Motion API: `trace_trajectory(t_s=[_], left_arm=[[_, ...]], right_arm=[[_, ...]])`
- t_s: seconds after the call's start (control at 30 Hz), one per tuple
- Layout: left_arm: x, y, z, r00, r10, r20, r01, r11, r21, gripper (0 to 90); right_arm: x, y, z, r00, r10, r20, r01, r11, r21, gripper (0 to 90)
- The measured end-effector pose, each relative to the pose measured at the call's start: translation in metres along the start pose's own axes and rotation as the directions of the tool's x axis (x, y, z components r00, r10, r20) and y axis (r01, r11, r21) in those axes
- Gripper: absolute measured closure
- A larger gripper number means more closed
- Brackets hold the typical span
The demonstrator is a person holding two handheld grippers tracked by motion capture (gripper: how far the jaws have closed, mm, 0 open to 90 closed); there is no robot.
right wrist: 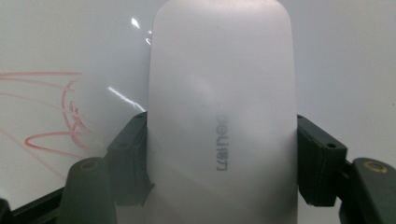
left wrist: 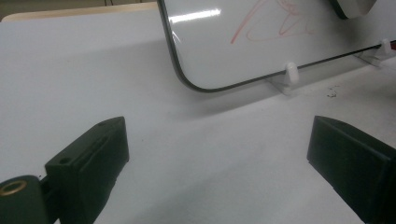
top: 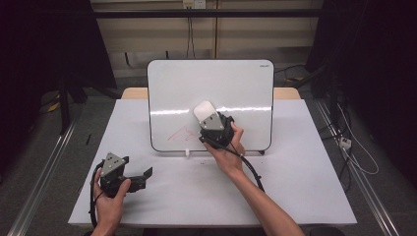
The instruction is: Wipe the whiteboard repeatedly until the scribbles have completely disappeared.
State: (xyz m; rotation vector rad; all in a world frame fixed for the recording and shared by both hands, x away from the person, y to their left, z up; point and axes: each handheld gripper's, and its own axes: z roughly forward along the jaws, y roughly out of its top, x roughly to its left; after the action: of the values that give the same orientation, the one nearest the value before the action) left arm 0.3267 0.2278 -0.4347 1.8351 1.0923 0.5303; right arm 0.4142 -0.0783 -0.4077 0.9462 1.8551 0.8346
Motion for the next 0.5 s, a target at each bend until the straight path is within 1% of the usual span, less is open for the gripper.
trace_trajectory(t_s=[0.03, 0.13, 0.23, 0.4, 0.5], left_arm=[[0.0, 0.0, 0.001, 1.0, -0.002, 0.0, 0.002, 1.0, 0.002, 5.5], [-0.001, 0.001, 0.001, 1.0, 0.002, 0.001, -0.002, 1.0, 0.003, 5.4], [-0.001, 0.001, 0.001, 1.0, 0.004, 0.004, -0.004, 1.0, 0.002, 5.4], [0.0, 0.001, 0.0, 1.0, 0.0, 0.004, 0.0, 1.0, 0.0, 5.5], [0.0, 0.001, 0.0, 1.0, 0.001, 0.005, -0.001, 1.0, -0.003, 5.5]], right_arm=[[0.002, 0.0, 0.0, 1.0, -0.007, 0.003, 0.007, 1.0, -0.001, 31.4], [0.013, 0.001, 0.001, 0.9991, -0.04, -0.011, 0.04, 0.999, -0.004, 31.4], [0.022, 0.002, 0.002, 0.9977, -0.064, -0.025, 0.063, 0.998, -0.007, 31.4], [0.04, 0.007, 0.005, 0.9939, -0.101, -0.044, 0.101, 0.995, -0.015, 31.5], [0.049, 0.009, 0.007, 0.9918, -0.114, -0.058, 0.113, 0.993, -0.02, 31.4]])
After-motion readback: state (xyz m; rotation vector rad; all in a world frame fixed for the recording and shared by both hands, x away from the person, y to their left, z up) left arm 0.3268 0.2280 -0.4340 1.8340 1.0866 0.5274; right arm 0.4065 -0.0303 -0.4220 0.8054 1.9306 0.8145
